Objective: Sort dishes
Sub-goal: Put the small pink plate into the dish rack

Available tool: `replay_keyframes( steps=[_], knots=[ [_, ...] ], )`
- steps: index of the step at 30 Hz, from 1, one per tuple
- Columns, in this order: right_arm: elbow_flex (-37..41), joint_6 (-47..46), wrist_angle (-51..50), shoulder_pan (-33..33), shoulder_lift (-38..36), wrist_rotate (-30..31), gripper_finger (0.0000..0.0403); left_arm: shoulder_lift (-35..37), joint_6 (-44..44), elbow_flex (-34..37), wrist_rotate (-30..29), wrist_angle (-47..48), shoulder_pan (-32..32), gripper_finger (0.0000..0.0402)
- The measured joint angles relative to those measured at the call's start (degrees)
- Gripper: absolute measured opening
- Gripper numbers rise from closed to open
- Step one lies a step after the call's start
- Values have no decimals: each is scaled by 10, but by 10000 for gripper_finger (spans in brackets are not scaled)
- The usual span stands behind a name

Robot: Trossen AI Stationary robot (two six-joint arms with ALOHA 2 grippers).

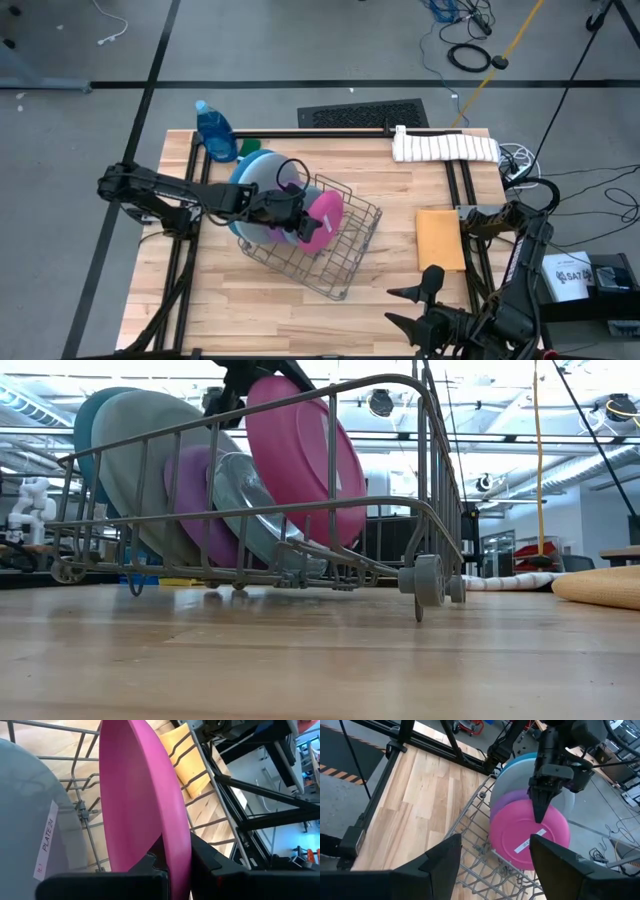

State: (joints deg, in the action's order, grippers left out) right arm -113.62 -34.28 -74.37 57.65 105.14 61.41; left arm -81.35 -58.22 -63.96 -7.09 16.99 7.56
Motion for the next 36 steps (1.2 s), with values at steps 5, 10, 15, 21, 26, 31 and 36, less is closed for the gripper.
replay_keyframes(
  steps=[5,10,15,21,26,31,36],
  knots=[
    [0,0,0,0,0,0,228,4,-3,0,-1,6,0,31],
    [0,0,0,0,0,0,228,4,-15,0,-1,16,0,31],
    [0,0,0,0,0,0,228,7,-26,0,4,18,0,32],
    [0,0,0,0,0,0,228,26,-30,0,6,33,0,32],
    [0,0,-1,0,0,0,228,37,-27,0,-6,37,0,32],
    [0,0,-1,0,0,0,228,31,-26,0,-6,36,0,31],
    [0,0,0,0,0,0,228,27,-28,0,-7,38,0,31]
  ],
)
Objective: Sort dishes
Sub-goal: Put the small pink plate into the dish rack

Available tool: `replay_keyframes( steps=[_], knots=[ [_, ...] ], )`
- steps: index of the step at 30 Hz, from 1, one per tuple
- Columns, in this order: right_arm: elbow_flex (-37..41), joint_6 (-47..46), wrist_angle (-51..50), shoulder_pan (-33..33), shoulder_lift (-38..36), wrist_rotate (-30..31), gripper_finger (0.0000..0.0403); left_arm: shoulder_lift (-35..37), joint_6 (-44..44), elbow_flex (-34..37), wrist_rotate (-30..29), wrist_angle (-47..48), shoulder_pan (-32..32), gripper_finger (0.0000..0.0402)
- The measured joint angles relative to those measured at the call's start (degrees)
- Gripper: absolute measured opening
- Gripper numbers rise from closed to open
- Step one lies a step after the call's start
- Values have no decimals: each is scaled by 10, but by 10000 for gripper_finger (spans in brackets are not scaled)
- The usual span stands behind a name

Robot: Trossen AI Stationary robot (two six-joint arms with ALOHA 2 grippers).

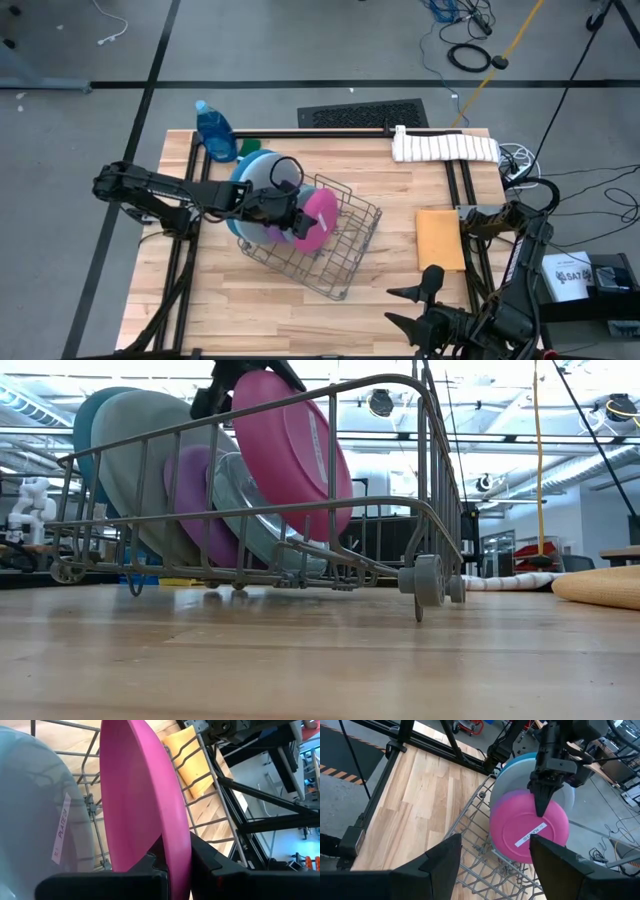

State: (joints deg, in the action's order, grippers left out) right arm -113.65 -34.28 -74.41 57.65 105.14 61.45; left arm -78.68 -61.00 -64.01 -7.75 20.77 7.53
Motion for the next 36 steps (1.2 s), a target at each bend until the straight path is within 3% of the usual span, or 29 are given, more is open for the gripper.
replay_keyframes(
  steps=[20,28,36],
  knots=[
    [0,-2,1,2,0,0,228,-33,19,0,-8,10,0,59],
    [0,-2,1,2,0,-3,228,-31,19,0,-7,7,0,104],
    [0,-3,1,3,0,-3,228,-7,23,0,39,14,-6,141]
  ],
)
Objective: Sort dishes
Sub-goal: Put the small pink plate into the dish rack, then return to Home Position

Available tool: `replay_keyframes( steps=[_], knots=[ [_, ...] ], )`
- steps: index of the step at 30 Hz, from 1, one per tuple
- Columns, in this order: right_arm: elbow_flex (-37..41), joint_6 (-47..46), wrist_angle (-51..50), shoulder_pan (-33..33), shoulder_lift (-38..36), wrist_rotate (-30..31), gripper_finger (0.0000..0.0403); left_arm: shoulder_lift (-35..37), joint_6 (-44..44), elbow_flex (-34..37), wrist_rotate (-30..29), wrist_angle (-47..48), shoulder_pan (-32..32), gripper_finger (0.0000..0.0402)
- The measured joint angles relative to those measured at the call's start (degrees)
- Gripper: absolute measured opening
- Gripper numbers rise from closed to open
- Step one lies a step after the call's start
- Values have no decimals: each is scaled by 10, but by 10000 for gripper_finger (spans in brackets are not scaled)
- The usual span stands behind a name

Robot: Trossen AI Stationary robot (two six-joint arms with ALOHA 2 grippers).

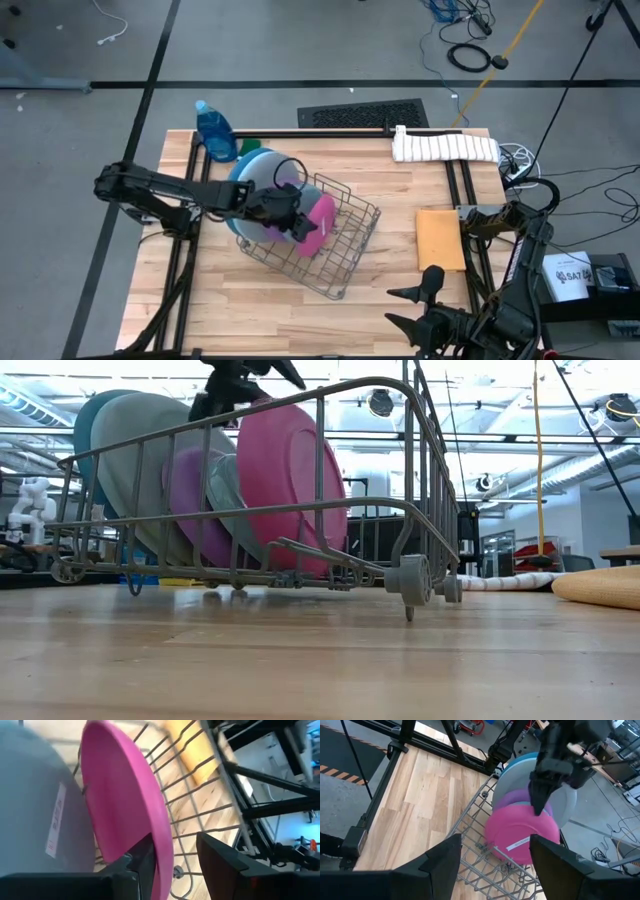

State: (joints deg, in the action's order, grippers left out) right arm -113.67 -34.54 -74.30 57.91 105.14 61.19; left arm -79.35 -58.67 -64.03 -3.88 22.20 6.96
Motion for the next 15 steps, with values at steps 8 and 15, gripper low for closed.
replay_keyframes(
  steps=[8,15],
  knots=[
    [0,0,1,0,0,0,228,69,65,-26,-32,-5,-2,141],
    [0,0,4,0,0,0,228,75,75,-26,-35,26,-1,141]
  ],
)
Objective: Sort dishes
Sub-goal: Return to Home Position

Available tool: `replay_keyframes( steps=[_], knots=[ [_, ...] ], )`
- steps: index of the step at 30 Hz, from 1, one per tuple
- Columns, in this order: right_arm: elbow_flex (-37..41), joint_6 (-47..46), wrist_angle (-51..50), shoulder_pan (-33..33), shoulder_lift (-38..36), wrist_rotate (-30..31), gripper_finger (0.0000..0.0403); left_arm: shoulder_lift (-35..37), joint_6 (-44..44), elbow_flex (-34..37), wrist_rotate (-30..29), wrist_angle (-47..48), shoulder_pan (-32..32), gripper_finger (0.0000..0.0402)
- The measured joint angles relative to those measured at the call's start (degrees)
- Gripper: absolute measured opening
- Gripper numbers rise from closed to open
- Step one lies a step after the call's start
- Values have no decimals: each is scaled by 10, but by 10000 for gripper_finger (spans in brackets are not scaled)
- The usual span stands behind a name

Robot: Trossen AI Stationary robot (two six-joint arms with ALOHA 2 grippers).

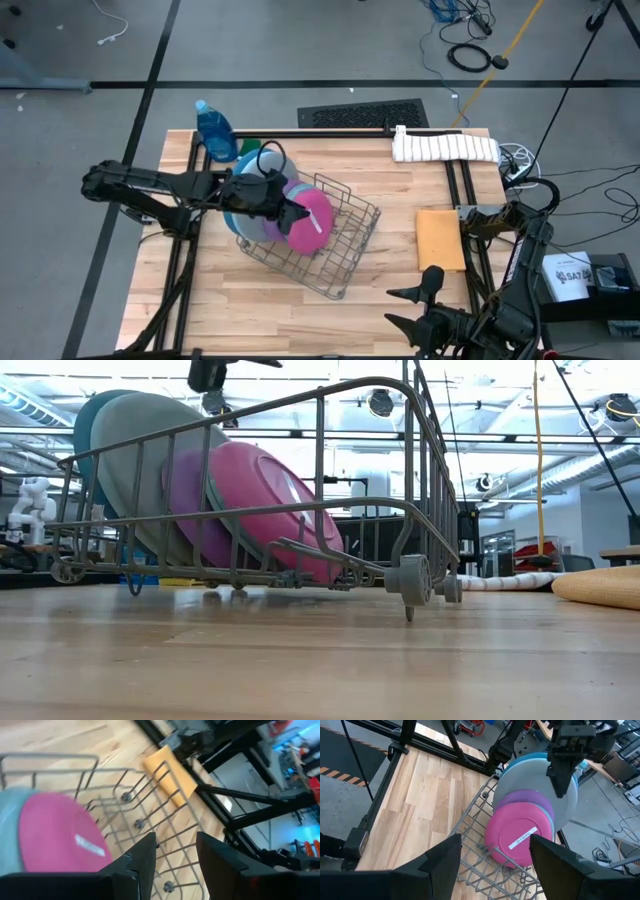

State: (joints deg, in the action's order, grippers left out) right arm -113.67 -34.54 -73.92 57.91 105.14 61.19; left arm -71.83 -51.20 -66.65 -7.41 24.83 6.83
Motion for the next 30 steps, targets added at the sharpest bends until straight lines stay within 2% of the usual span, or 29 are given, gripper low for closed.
replay_keyframes(
  steps=[7,14,19,25,27,30],
  knots=[
    [0,0,1,0,0,0,228,2,99,0,14,-70,15,141],
    [0,-3,1,0,0,3,228,17,191,-25,0,-80,39,141],
    [4,-53,3,-13,0,-5,228,52,265,-44,-71,-74,79,141],
    [65,-83,20,-75,0,-77,228,86,307,-44,-158,-27,134,141],
    [87,-81,36,-93,0,-90,228,88,308,-44,-204,2,160,141],
    [111,-69,69,-110,0,-85,224,87,307,-44,-331,39,205,140]
  ],
)
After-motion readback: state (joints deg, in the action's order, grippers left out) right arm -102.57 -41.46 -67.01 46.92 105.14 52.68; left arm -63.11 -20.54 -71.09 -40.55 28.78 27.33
